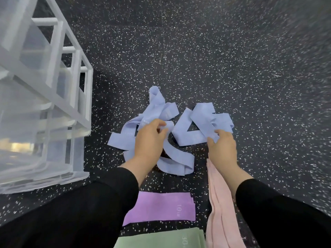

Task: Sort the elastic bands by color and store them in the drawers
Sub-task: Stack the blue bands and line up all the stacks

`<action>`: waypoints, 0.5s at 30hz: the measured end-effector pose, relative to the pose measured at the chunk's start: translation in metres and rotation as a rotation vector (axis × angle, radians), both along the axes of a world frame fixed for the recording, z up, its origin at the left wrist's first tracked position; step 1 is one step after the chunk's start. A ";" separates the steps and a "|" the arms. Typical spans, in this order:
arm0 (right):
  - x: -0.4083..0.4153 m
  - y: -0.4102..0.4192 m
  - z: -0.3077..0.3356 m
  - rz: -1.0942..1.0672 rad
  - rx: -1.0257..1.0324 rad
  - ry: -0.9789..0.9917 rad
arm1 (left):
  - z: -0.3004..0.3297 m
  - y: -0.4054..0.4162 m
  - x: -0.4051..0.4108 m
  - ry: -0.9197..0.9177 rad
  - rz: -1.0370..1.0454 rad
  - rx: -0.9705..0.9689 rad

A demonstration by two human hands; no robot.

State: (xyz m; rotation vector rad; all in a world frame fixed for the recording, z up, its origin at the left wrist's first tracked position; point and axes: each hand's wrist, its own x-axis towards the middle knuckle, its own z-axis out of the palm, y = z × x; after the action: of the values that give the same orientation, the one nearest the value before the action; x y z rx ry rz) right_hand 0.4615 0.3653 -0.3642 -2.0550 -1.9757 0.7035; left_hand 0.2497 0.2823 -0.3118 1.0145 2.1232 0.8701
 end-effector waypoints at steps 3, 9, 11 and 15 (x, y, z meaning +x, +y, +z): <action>0.019 0.019 -0.003 -0.163 -0.165 -0.033 | 0.013 0.014 0.007 -0.198 0.107 0.112; 0.026 0.029 -0.009 -0.153 -0.278 -0.047 | 0.020 0.029 0.015 -0.473 0.191 0.096; 0.022 0.026 -0.010 -0.157 -0.243 -0.039 | 0.020 0.025 0.019 -0.475 0.206 0.071; 0.006 0.019 0.001 -0.180 -0.170 0.148 | 0.023 0.020 0.018 -0.516 0.254 0.102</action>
State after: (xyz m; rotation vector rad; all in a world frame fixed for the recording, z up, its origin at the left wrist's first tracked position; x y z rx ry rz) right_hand 0.4676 0.3844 -0.3633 -2.1716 -1.6789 0.9819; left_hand 0.2682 0.3021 -0.2887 0.4940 1.7934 1.2225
